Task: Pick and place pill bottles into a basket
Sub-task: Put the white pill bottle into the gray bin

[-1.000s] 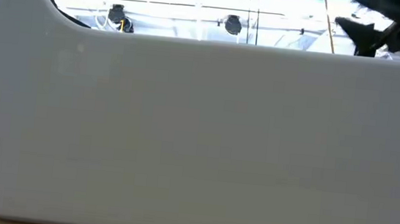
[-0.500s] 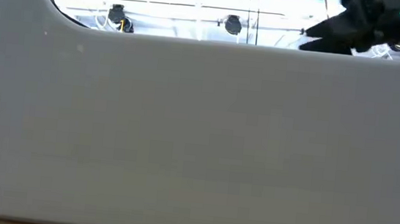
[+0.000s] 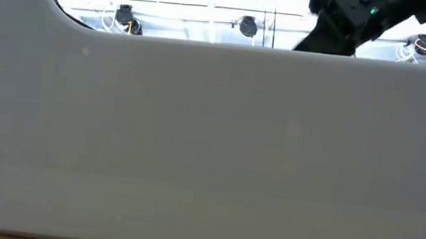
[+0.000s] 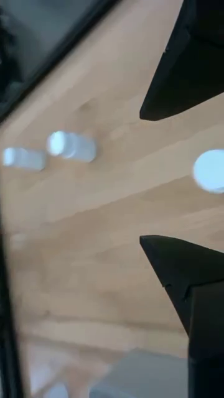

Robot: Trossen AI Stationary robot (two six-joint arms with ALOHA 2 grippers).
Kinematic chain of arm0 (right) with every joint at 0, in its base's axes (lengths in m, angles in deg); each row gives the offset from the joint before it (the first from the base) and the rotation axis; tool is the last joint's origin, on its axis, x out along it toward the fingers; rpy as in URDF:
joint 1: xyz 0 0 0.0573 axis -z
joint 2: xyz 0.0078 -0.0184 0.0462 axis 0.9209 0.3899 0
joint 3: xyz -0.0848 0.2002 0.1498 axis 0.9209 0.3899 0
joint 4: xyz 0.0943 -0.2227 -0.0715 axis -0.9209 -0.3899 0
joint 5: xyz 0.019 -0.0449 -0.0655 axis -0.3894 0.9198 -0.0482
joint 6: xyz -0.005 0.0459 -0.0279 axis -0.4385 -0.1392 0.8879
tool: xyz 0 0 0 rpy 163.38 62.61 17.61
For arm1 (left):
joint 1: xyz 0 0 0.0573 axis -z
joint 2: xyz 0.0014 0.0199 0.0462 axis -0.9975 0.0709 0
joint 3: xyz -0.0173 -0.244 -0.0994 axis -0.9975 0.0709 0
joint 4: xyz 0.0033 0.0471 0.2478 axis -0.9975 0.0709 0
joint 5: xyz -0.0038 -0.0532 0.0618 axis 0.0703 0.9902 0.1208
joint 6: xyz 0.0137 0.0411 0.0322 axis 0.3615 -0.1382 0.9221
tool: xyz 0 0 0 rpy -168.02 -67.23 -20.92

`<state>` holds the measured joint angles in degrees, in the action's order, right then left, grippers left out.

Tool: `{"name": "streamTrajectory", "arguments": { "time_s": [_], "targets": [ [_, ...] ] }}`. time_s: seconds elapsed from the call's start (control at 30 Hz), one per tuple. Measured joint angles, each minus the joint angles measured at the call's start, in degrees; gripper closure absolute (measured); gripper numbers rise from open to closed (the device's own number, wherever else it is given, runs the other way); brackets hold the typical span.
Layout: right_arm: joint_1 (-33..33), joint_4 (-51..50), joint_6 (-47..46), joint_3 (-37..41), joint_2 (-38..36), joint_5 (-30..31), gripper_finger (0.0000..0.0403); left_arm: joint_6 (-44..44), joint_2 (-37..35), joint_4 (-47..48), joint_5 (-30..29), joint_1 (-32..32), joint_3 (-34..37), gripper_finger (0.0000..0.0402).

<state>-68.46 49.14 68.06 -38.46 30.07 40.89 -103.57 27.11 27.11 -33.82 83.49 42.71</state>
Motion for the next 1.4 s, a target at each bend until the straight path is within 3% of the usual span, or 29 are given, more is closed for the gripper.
{"name": "streamTrajectory", "arguments": {
  "time_s": [0.63, 1.2, 1.4],
  "targets": [
    [3.3, -1.1, -2.3, 0.0, 12.0, -1.9, 0.009, 0.0, 0.0, 0.0, 0.0, 0.0, 0.0, 0.0133],
    [3.4, -2.3, -5.1, 1.1, 15.0, -1.8, 0.009, 0.1, 0.0, 0.2, 0.0, 0.0, 0.0, 0.0133],
    [3.7, -0.4, -5.7, 2.9, 15.0, -1.7, 0.0112, 0.1, 0.0, 0.2, 0.0, 0.0, 0.0, 0.0133]
  ]
}}
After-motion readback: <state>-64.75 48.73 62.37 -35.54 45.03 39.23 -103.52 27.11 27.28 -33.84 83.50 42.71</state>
